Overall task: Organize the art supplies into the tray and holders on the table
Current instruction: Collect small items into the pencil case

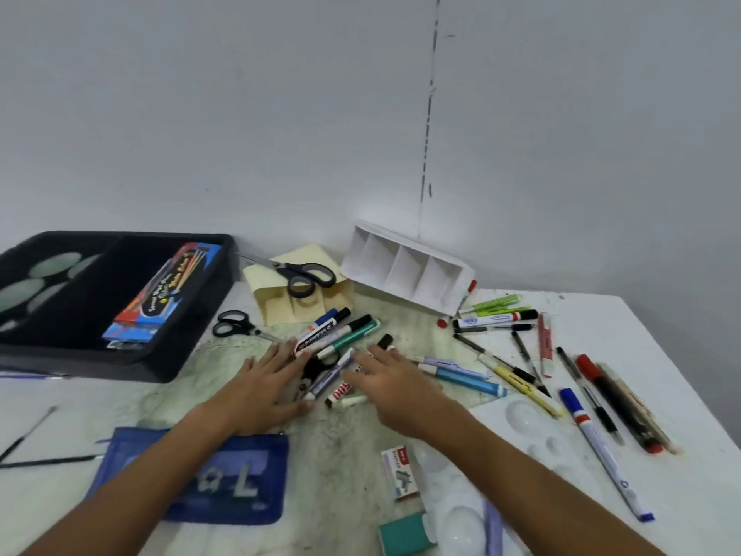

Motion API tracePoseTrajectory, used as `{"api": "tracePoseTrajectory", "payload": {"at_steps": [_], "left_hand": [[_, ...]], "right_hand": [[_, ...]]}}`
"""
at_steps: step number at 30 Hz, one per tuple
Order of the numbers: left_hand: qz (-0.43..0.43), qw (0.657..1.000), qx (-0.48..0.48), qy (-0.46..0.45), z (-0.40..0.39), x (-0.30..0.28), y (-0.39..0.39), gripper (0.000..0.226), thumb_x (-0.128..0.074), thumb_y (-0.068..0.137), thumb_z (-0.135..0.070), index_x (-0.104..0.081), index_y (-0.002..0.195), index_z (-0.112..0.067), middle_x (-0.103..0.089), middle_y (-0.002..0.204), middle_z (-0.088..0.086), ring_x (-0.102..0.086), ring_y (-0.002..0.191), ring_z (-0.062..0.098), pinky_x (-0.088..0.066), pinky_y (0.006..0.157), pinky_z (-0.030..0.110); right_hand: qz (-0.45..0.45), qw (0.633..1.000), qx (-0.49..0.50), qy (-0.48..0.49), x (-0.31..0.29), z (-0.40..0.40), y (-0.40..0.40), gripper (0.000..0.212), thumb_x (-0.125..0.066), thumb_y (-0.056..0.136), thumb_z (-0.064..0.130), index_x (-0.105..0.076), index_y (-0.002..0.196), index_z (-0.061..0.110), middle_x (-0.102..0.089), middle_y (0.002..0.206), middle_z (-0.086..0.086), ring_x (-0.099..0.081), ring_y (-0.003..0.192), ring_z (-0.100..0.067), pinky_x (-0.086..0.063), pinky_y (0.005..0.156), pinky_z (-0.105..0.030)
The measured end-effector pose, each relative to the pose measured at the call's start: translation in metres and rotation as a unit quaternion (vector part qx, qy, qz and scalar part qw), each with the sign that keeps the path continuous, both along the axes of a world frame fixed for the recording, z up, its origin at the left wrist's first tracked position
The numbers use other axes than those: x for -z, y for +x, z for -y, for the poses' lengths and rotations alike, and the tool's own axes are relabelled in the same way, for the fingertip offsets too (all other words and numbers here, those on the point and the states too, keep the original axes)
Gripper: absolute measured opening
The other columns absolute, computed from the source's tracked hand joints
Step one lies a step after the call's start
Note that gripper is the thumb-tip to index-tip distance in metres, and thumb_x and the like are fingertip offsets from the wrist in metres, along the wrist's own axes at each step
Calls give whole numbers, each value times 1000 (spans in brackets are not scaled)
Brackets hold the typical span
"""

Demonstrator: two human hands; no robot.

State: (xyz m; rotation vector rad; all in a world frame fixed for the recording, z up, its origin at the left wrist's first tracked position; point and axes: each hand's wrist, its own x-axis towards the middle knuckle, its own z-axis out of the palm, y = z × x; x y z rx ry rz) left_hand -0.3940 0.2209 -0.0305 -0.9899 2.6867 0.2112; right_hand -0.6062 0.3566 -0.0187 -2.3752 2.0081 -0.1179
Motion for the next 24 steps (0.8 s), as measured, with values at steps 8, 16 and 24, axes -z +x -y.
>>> {"api": "tracePoseTrajectory", "payload": {"at_steps": [8,16,24], "left_hand": [[-25,999,-33,-31,10,3,29,82,-32,93,-68,7,155,-32,8,164,0,3,150,21,-11,119,46],[-69,997,2,-43,12,-4,19,76,-38,96,-60,-8,156,-25,-3,164,-3,-2,150,18,-13,120,45],[-225,972,65,-6,1,-11,35,45,-60,92,-41,-61,130,-17,-55,138,1,-47,130,16,-36,106,28]], "right_hand": [[-40,999,-2,4,-1,4,5,38,-47,92,8,-60,125,20,-60,127,-4,-50,120,-25,-34,102,-44],[29,999,34,-31,-4,33,16,62,-47,87,-5,-41,145,17,-37,153,-11,-32,141,-30,-40,105,-45],[4,998,55,-5,2,37,16,44,-52,88,4,-57,128,22,-55,134,0,-54,119,-23,-44,96,-42]]}}
